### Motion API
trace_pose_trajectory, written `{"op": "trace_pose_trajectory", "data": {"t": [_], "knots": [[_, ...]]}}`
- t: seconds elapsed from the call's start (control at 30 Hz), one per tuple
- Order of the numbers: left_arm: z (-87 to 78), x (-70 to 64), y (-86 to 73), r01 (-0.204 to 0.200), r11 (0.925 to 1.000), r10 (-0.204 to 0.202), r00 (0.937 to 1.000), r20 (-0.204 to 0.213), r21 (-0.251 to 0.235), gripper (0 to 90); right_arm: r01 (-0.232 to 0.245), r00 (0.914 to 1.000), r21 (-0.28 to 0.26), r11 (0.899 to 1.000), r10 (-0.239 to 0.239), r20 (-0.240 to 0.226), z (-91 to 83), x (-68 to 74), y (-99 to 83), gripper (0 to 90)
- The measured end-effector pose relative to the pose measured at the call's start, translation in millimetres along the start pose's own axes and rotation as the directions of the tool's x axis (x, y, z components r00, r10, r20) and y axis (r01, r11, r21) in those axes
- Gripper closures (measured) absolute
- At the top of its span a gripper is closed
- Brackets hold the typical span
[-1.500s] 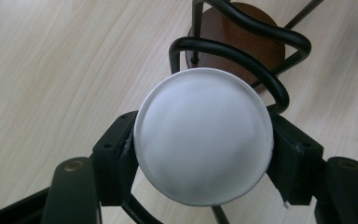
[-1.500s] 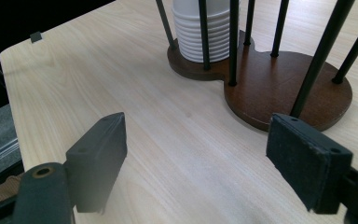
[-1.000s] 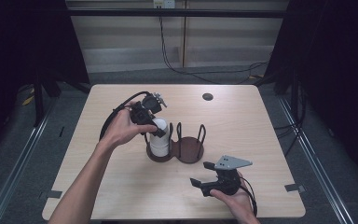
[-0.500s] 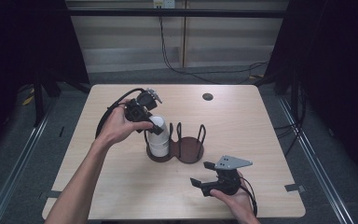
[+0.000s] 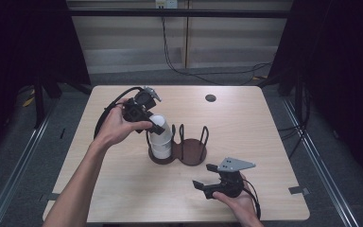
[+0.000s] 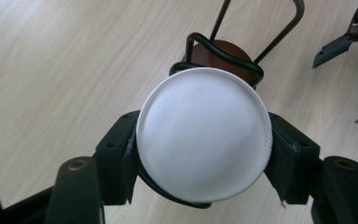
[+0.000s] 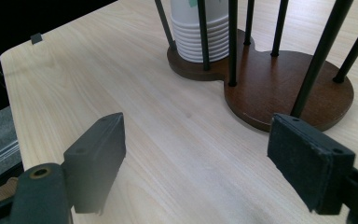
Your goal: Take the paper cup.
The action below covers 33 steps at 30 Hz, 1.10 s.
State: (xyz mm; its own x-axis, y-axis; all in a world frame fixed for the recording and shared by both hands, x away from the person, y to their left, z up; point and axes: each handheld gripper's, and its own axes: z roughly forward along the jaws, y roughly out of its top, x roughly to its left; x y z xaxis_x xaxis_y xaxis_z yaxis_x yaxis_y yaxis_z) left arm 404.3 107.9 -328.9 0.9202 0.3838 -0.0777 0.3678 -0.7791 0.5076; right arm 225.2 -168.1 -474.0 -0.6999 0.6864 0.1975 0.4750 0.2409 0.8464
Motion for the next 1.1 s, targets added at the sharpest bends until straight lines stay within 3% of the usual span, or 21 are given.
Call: {"op": "trace_pose_trajectory", "data": {"t": [0.27,0.6,0.7,0.73,0.83,0.9,1.1], "knots": [[-9.1,2.4,-3.0,0.0,0.9993,0.0,1.0,0.005,-0.039,35.8,-0.001,1.0,0.0,1.0,0.001,0.0,0.1,-0.3,0.1,18.7],[-18.4,2.2,-9.8,0.04,0.9927,-0.039,0.9992,0.012,-0.113,35.9,-0.003,1.0,0.002,1.0,0.003,0.002,0.6,-0.3,0.1,18.8],[-20.2,1.8,-11.3,0.04,0.9913,-0.04,0.9992,0.007,-0.125,35.9,-0.004,1.0,0.002,1.0,0.004,0.002,0.7,-0.1,0.1,18.8],[-21.6,2.2,-11.8,0.023,0.9923,-0.023,0.9997,0.001,-0.122,35.9,-0.004,1.0,0.002,1.0,0.004,0.002,0.7,-0.1,0.1,18.8],[-24.4,0.1,-14.3,0.042,0.9864,-0.043,0.9991,-0.002,-0.159,35.8,-0.004,1.0,0.002,1.0,0.004,0.004,0.9,-0.3,0.1,18.8],[-26.3,0.8,-16.0,0.028,0.9868,-0.029,0.9996,-0.003,-0.159,35.8,-0.004,1.0,0.001,1.0,0.004,0.003,0.8,-0.2,0.2,18.8],[-29.1,-0.4,-22.3,0.048,0.9766,-0.049,0.9988,0.003,-0.21,35.8,-0.004,1.0,0.002,1.0,0.004,0.004,1.0,-0.5,0.2,18.7]]}}
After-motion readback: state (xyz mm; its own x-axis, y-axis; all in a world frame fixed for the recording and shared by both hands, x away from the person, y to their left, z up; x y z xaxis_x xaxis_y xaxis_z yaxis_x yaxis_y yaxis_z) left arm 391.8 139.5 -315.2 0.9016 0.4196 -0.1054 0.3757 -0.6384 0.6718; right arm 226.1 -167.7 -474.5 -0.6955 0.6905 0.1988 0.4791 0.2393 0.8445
